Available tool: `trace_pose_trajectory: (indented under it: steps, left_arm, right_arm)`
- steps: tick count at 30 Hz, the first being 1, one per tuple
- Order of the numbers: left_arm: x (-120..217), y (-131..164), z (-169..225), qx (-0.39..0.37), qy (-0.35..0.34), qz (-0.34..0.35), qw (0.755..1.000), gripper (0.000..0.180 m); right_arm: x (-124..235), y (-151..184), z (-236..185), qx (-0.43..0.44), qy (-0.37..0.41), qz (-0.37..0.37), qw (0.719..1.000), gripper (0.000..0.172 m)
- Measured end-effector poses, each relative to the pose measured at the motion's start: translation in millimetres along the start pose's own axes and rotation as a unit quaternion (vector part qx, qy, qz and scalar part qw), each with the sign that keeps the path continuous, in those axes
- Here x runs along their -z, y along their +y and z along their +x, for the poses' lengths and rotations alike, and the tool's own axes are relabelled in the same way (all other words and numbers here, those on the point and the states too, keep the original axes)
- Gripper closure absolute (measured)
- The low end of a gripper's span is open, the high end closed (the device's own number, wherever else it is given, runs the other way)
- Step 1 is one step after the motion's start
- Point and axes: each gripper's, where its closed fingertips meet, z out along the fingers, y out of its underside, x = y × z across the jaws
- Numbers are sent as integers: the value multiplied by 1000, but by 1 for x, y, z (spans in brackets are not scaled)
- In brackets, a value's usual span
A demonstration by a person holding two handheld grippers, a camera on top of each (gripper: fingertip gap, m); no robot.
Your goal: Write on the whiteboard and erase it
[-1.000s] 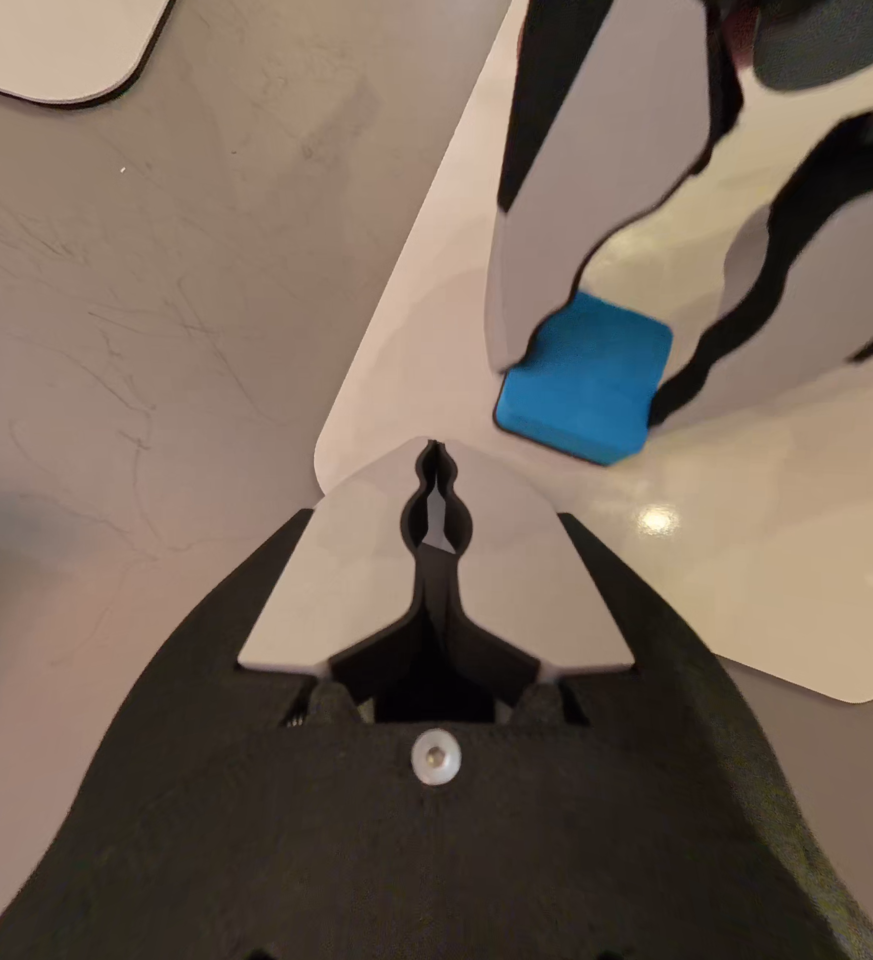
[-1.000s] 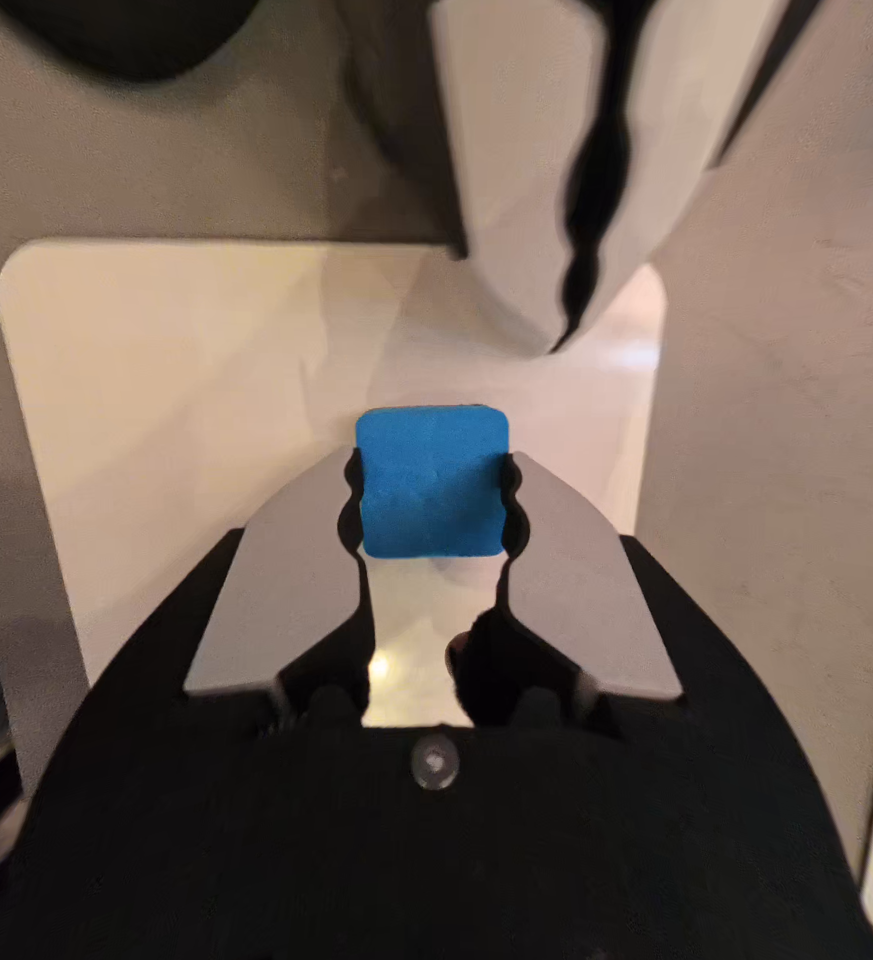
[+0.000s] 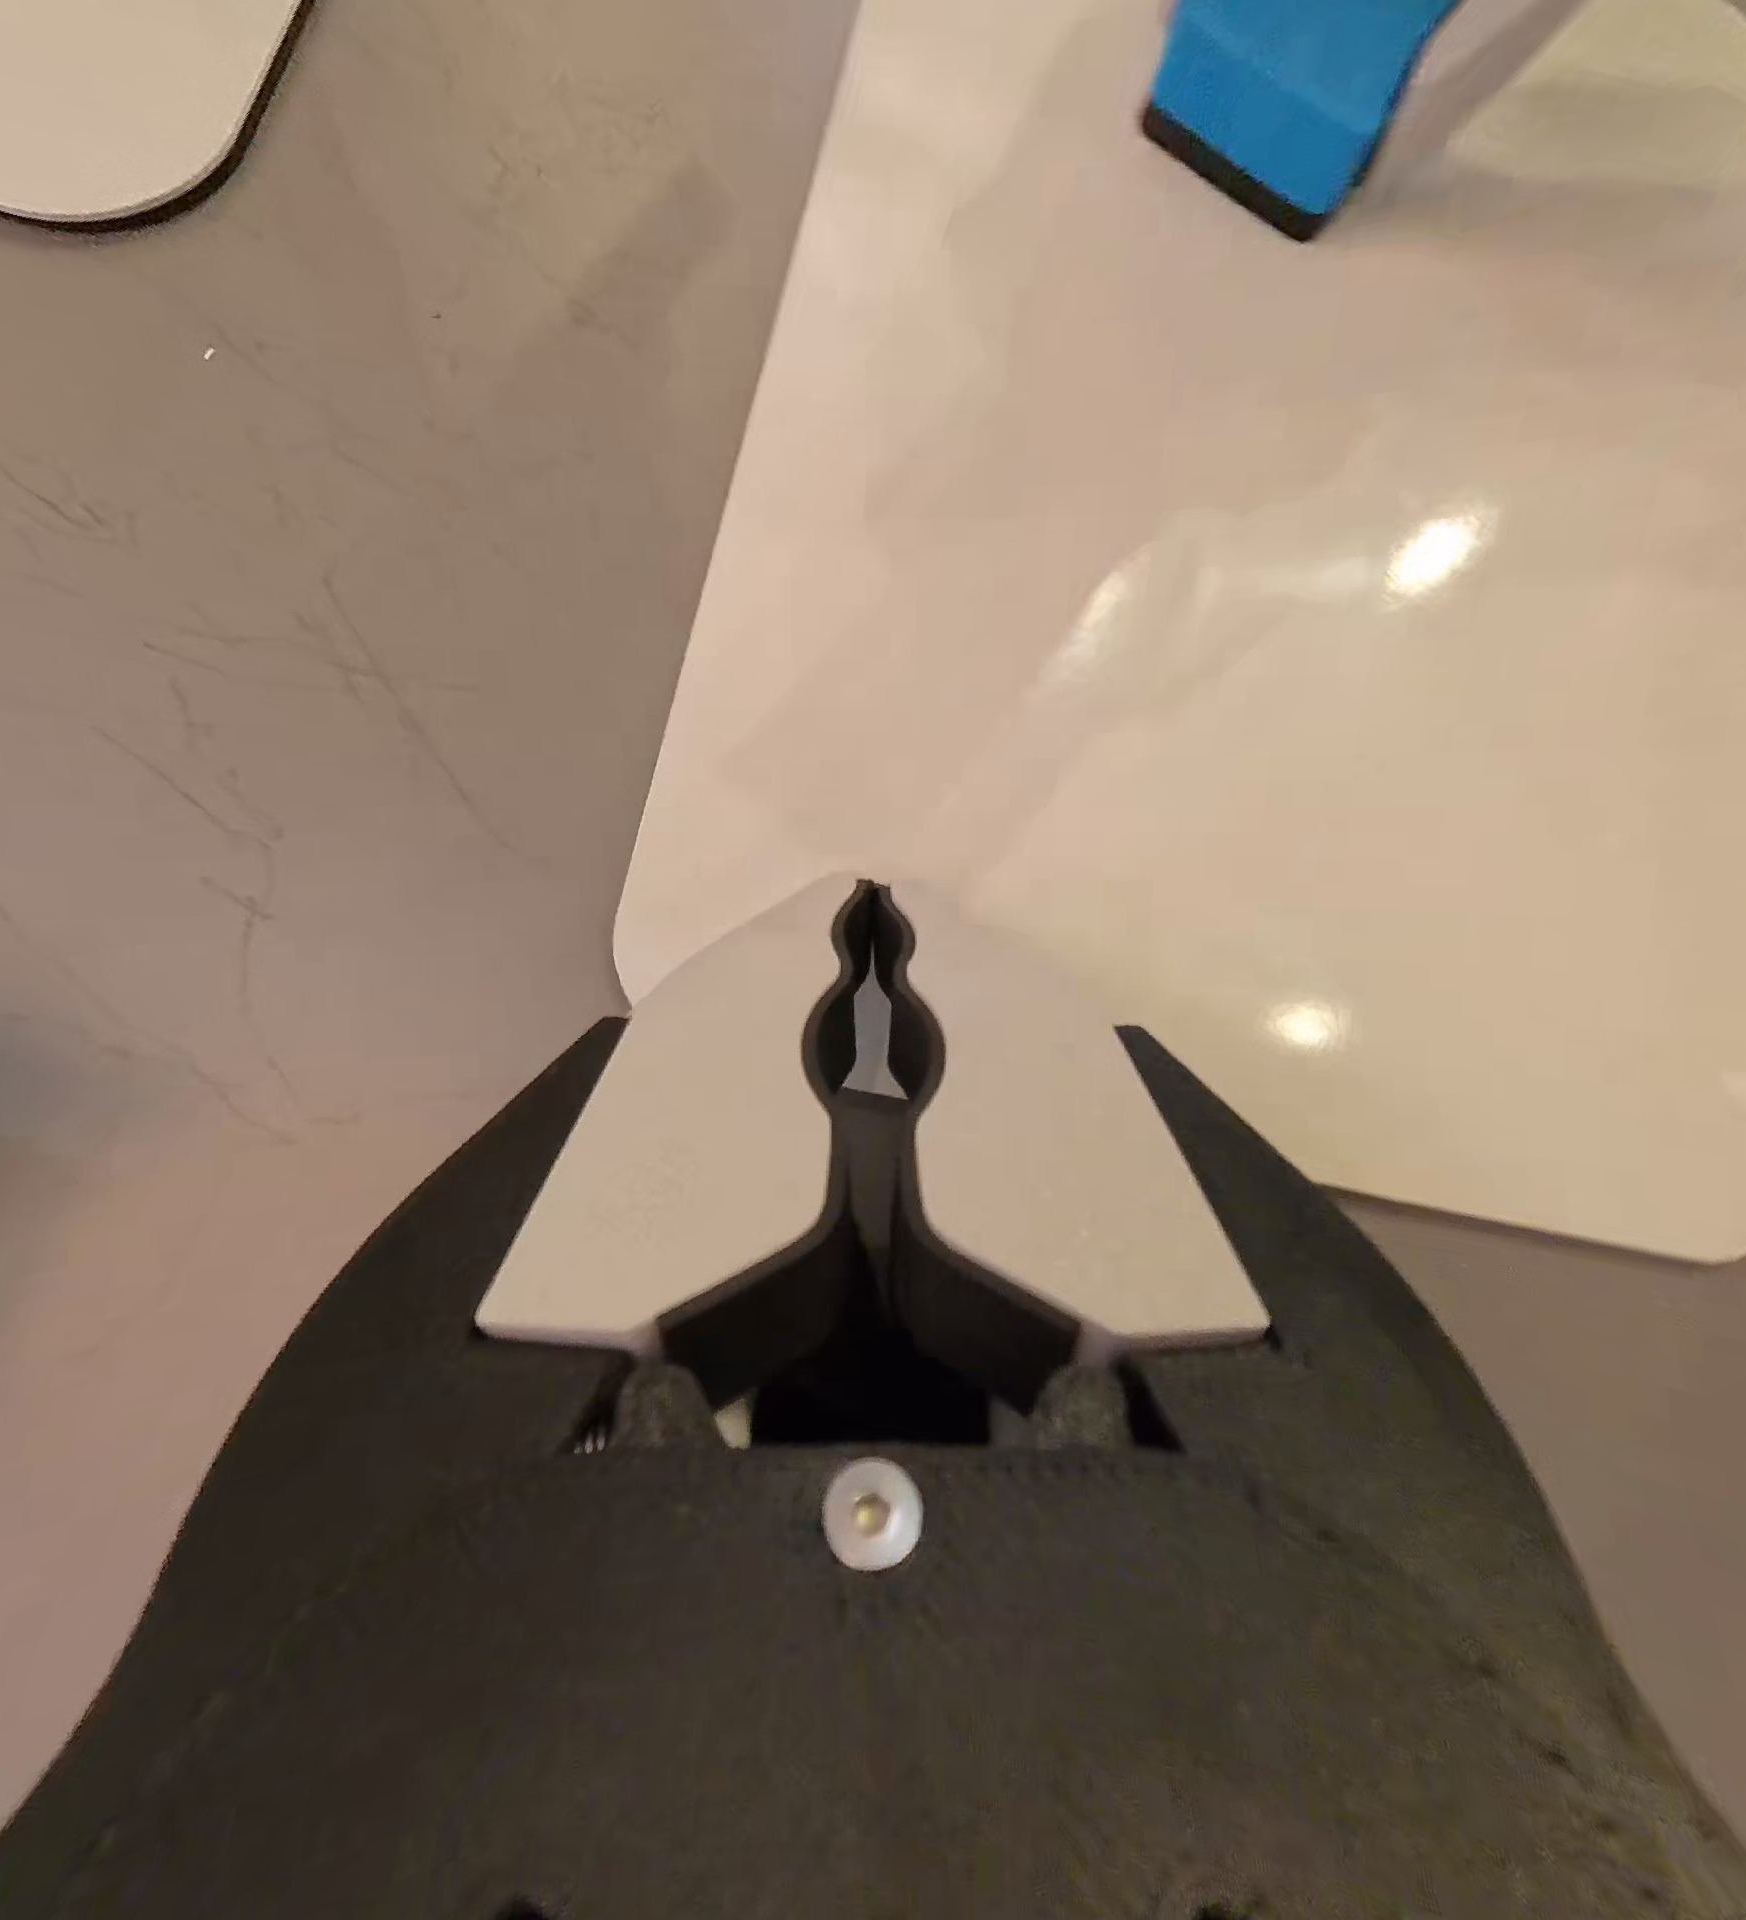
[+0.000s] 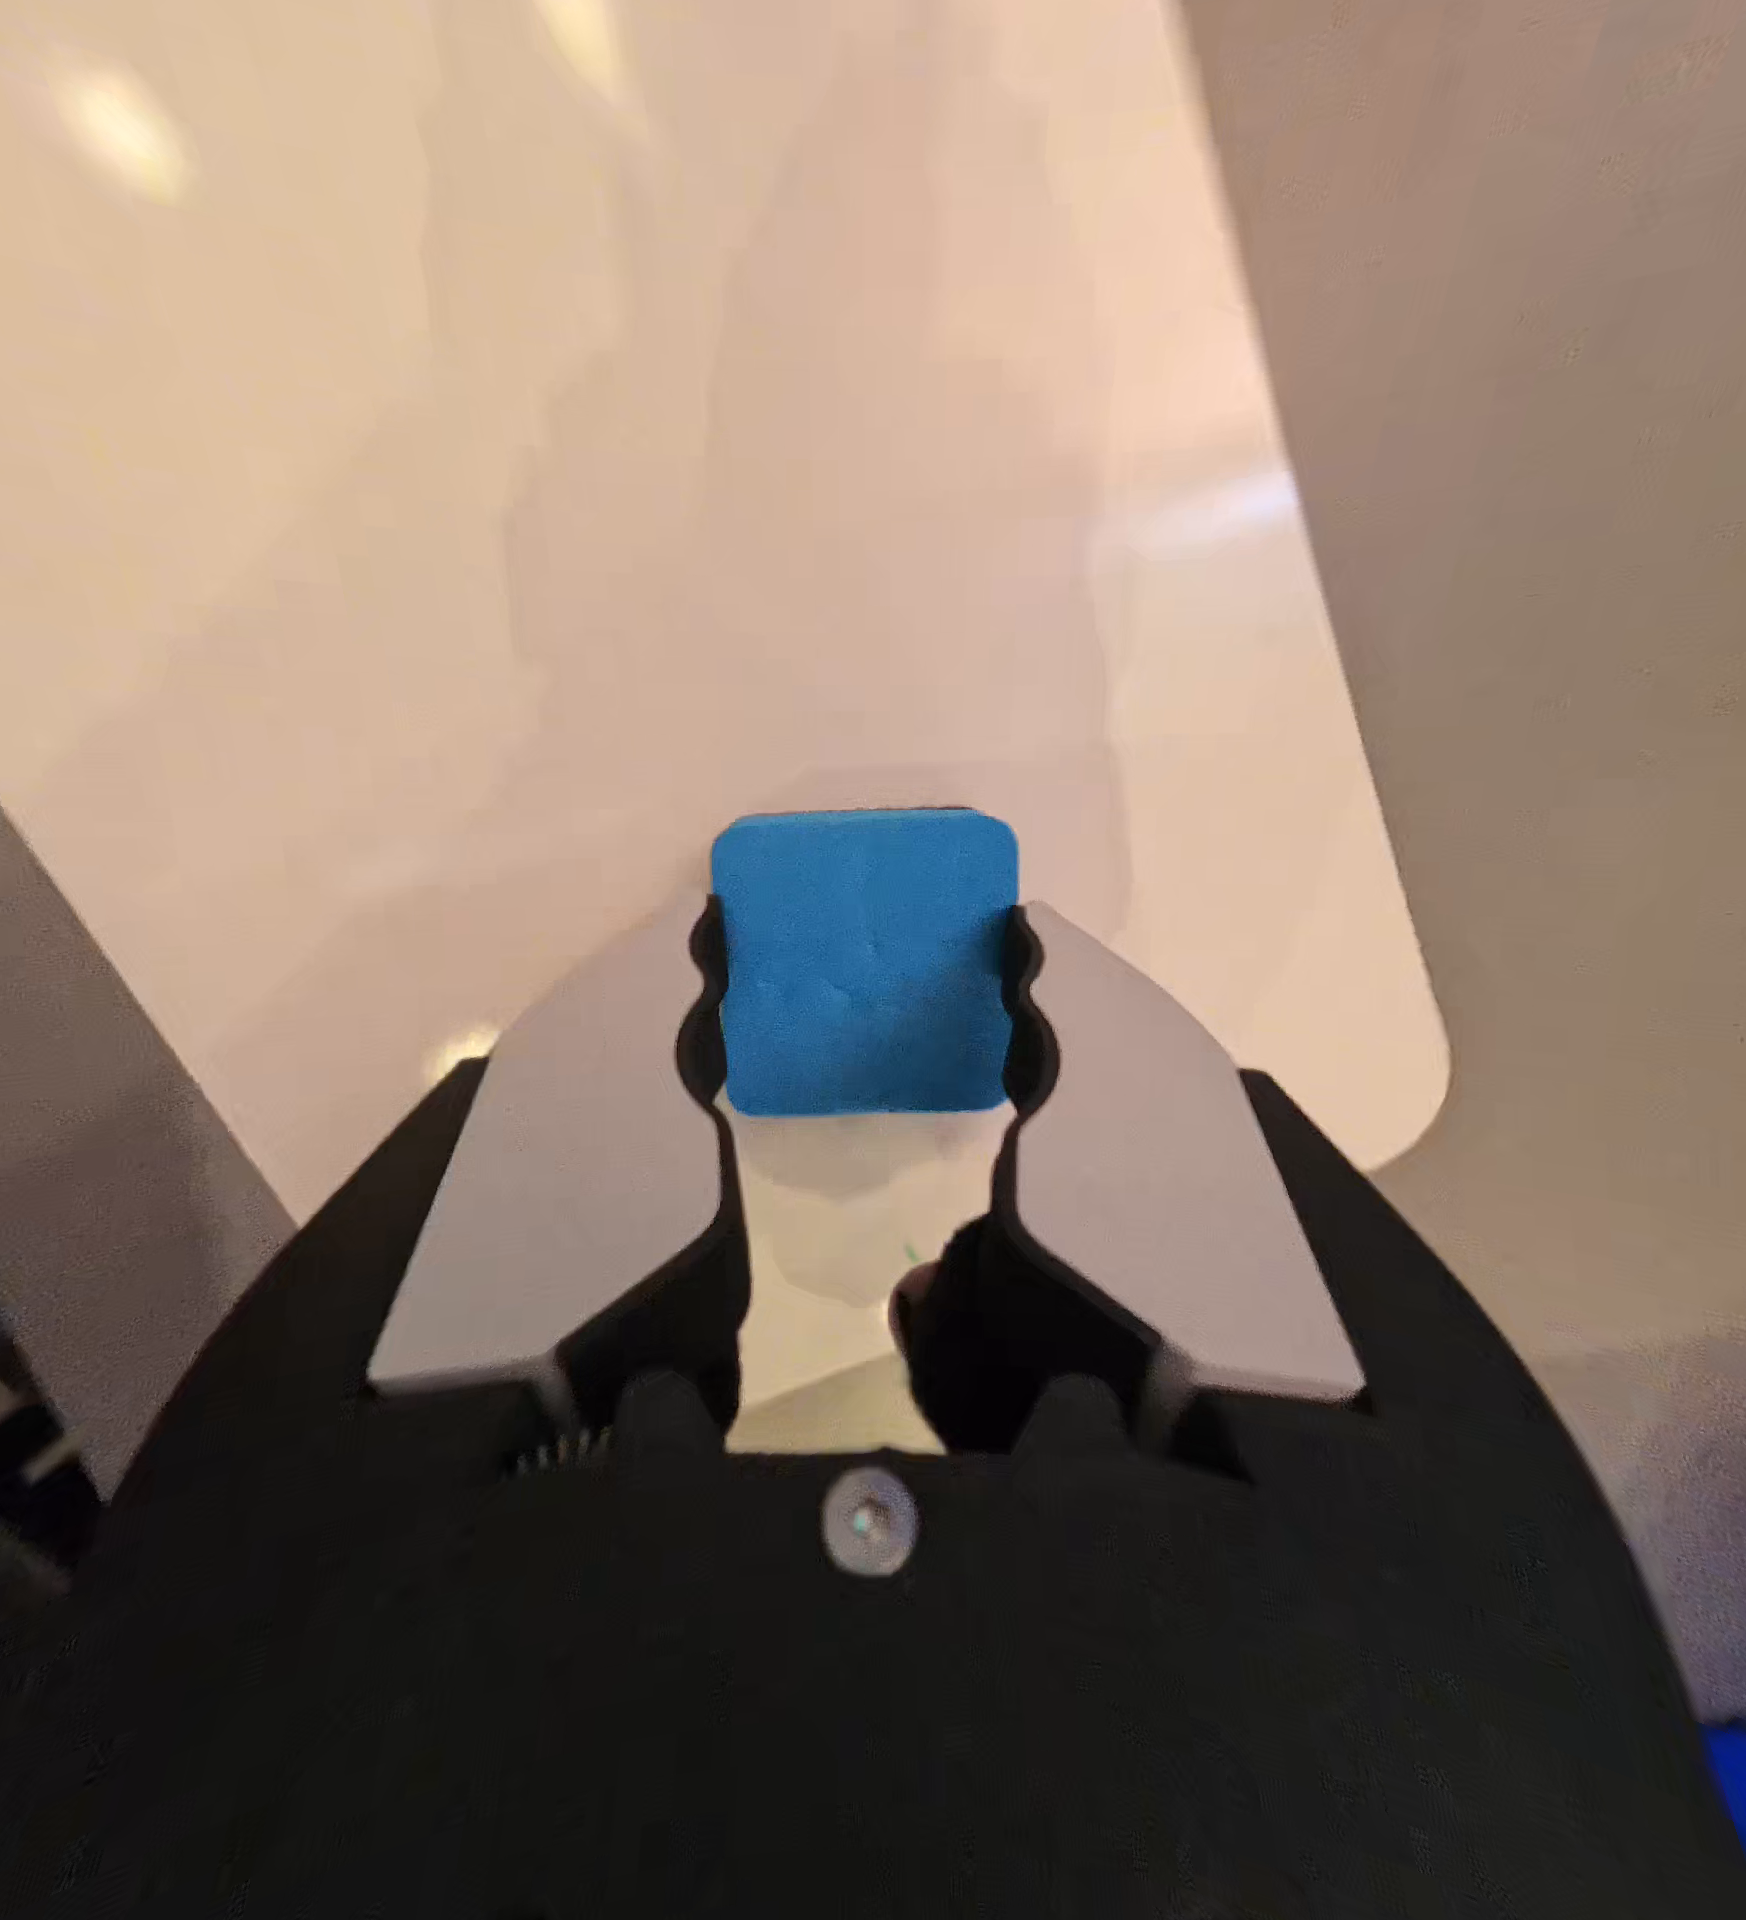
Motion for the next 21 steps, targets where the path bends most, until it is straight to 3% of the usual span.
trace_pose_trajectory:
  steps: [2, 4, 6, 9, 12, 17, 21]
  left_arm:
    - [0, 0, 0, 0, 0, 0, 1000, 178]
    - [-1, 0, 0, -3, -3, 0, 1000, 178]
    - [-1, 0, -1, -4, -8, 0, 1000, 178]
    - [0, -1, -1, -5, -10, 0, 1000, 178]
    - [0, -1, -1, -1, -2, 0, 1000, 178]
    - [0, -1, 0, 2, 7, -1, 1000, 179]
    - [-3, -5, -4, -1, 7, -13, 1000, 179]
  right_arm:
    - [-8, -22, 10, -12, 3, 32, 999, 119]
    - [-15, -45, -24, 59, -29, 38, 997, 119]
    - [-10, -32, -26, 76, -30, 8, 997, 119]
    - [-8, -23, 7, 2, -7, 27, 1000, 119]
    - [-6, -23, -24, 74, -30, 14, 997, 119]
    - [15, 3, 16, -27, 33, 63, 997, 119]
    - [4, 7, 1, -19, 19, 58, 998, 119]
